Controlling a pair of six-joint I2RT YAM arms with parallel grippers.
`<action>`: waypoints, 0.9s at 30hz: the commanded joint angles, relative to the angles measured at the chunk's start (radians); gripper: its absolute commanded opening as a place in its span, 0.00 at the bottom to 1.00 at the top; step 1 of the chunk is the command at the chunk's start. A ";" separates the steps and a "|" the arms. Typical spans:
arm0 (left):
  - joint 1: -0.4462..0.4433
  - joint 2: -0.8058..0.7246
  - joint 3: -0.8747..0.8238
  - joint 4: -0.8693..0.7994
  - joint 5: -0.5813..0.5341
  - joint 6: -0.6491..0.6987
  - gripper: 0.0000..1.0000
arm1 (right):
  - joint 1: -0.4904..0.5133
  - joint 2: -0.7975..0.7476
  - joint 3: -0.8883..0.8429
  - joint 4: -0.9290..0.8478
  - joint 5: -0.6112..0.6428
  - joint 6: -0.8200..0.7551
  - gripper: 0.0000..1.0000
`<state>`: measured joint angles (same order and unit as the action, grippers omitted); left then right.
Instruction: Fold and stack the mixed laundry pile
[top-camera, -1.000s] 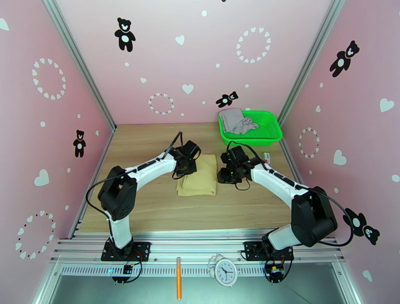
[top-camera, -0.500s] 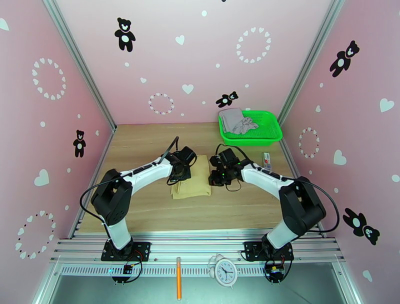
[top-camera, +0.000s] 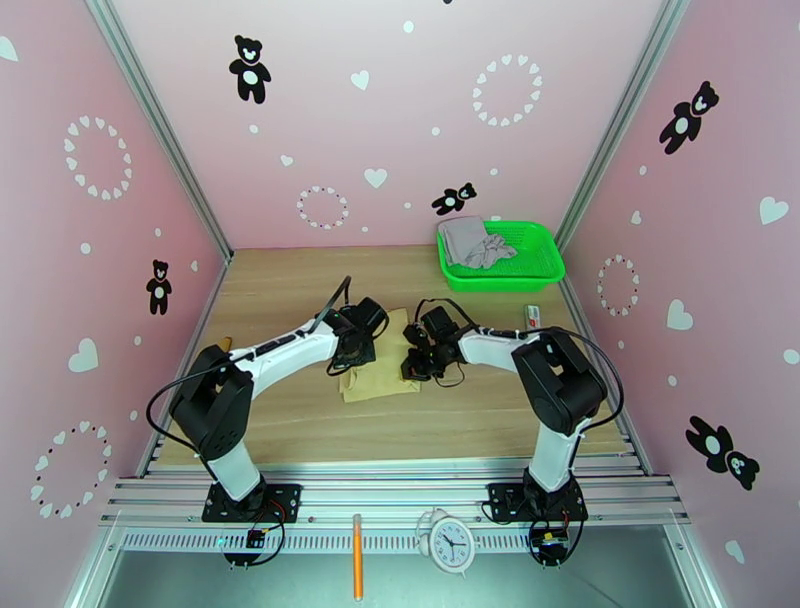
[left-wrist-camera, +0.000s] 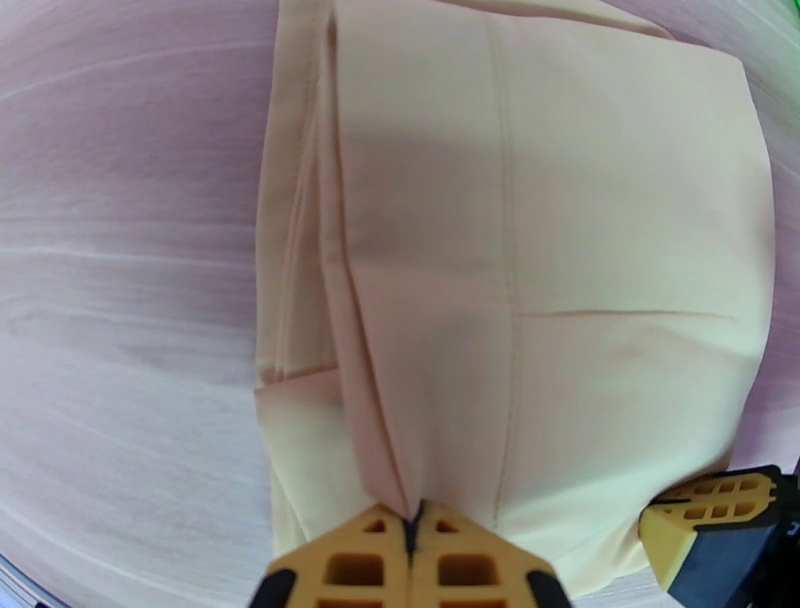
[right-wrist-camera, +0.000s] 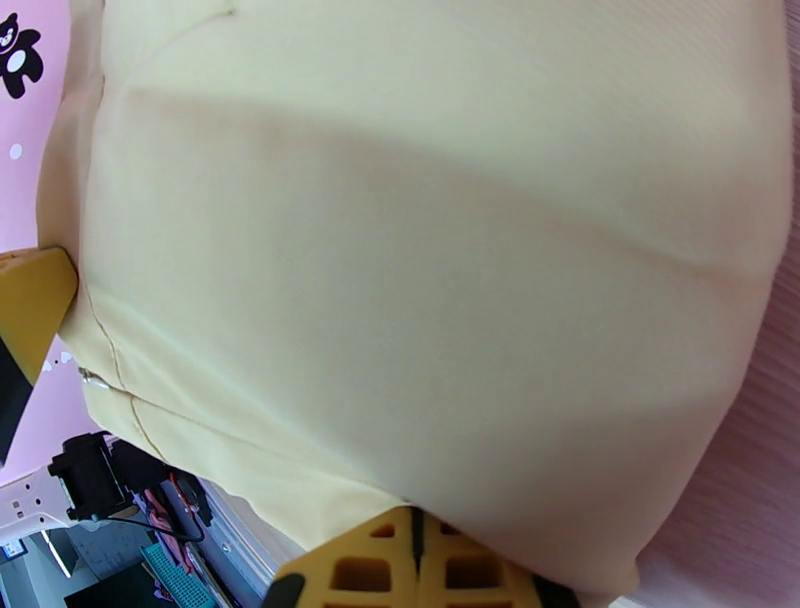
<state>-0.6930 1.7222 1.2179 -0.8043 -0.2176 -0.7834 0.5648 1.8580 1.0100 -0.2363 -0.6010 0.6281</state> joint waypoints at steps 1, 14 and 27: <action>-0.002 -0.017 -0.053 -0.061 -0.055 -0.037 0.00 | 0.002 0.031 -0.005 -0.037 0.041 0.013 0.00; 0.002 0.045 -0.007 -0.144 -0.214 -0.041 0.53 | 0.000 -0.054 0.107 -0.245 0.108 -0.095 0.26; -0.150 -0.131 0.156 -0.236 -0.189 0.152 0.82 | -0.111 -0.484 0.089 -0.443 0.216 -0.163 0.66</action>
<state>-0.7902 1.5513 1.3945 -1.0229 -0.4530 -0.7116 0.4854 1.4406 1.1511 -0.5945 -0.4202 0.4862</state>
